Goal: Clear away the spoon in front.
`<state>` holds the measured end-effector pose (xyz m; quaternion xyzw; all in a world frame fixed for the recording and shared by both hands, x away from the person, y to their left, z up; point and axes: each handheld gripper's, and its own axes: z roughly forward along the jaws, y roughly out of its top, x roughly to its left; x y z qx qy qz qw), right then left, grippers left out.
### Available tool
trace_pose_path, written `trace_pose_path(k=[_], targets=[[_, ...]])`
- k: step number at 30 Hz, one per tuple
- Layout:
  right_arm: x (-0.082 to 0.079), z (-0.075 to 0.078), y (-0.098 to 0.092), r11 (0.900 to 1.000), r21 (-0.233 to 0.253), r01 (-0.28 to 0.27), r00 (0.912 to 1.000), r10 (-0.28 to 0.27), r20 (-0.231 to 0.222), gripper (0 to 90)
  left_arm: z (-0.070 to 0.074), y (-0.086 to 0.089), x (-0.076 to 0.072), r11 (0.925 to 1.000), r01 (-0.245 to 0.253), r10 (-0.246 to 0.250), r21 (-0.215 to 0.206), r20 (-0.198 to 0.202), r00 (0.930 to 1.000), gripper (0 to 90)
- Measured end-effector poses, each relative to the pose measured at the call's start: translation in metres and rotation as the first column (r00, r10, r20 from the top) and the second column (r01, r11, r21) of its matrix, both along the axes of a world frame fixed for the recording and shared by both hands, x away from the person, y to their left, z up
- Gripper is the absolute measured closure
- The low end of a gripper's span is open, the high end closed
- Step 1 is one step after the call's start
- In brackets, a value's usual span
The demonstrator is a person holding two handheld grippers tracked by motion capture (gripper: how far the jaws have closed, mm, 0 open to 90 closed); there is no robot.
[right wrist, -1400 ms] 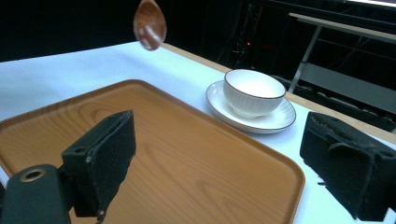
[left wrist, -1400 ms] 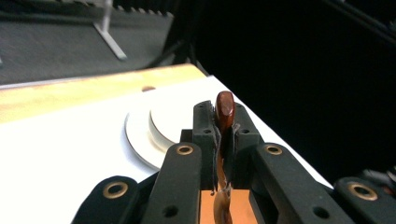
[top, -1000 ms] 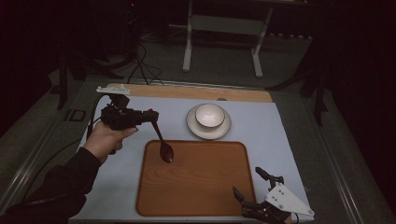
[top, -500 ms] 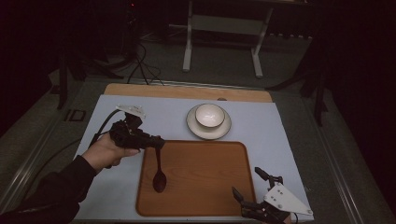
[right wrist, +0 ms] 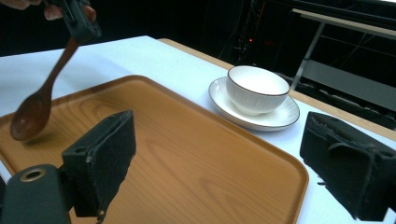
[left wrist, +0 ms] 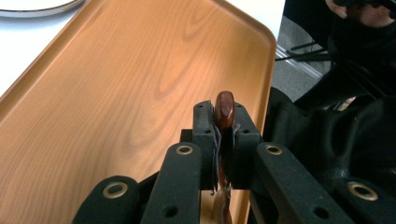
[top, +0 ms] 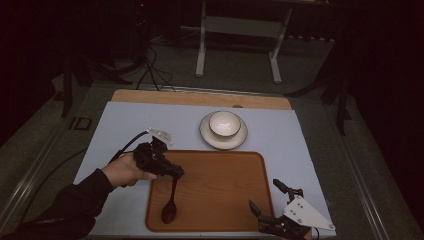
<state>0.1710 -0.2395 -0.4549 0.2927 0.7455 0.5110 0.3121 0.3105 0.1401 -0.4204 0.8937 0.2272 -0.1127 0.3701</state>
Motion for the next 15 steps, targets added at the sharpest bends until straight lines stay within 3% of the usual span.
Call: trace_pose_path(k=[7,11,15], targets=[[0.000,0.000,-0.001,1.000,0.001,-0.002,1.0000,0.002,-0.001,10.5,-0.017,-0.004,0.008,1.0000,0.002,-0.002,-0.006,-0.036,0.9994,83.6],[0.000,0.000,-0.001,1.000,-0.001,-0.001,1.0000,0.001,0.000,10.5,-0.021,-0.004,0.011,0.9992,-0.005,0.004,-0.039,-0.026,0.9997,83.3],[0.000,0.000,0.000,1.000,-0.003,-0.005,1.0000,0.005,-0.003,10.5,-0.029,-0.002,0.014,0.9986,-0.030,0.028,-0.045,-0.027,0.9992,82.5]])
